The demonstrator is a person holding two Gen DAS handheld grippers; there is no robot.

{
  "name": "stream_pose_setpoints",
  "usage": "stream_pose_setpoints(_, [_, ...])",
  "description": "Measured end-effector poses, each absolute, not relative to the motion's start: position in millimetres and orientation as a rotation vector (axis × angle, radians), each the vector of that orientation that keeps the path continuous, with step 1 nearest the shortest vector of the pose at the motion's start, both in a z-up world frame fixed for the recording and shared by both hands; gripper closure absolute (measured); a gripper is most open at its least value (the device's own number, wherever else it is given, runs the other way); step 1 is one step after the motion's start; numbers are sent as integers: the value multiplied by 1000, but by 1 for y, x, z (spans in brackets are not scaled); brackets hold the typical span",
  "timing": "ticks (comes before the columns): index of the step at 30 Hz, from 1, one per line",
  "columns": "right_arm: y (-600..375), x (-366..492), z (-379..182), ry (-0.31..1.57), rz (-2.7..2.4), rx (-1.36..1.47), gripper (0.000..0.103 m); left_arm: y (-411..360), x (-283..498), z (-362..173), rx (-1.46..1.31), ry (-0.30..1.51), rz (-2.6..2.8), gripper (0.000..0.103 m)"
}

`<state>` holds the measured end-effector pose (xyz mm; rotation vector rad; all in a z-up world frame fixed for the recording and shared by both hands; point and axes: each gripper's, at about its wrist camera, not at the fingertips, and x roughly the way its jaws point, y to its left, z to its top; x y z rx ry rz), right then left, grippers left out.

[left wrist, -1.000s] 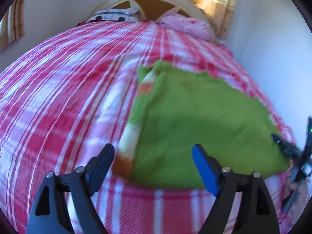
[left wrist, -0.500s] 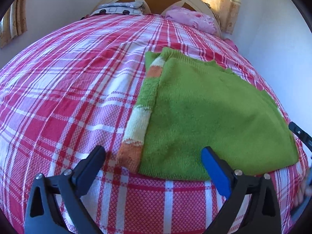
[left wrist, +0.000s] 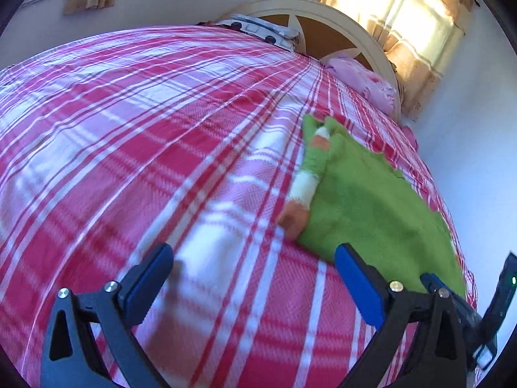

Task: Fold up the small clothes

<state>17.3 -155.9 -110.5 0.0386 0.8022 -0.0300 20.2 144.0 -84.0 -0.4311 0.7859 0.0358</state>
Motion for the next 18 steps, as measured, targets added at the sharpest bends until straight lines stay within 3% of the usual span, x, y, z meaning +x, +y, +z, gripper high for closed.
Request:
stream_pose_setpoints(5, [-159,19,-108,797,-20,52,82,111,3,-75,-386,744,-47,1])
stream_pose_setpoints(10, [-161,17,-110,793,-12,66,81,99,21,-81,-591,790,-188,2])
stream_pose_setpoints(16, [-163,17,-111,791,1,88,81,96,46,-83,-607,727,-150,3])
stream_pose_setpoints(18, [-164,17,-111,790,4,93,81,100,58,-82,-630,706,-154,18])
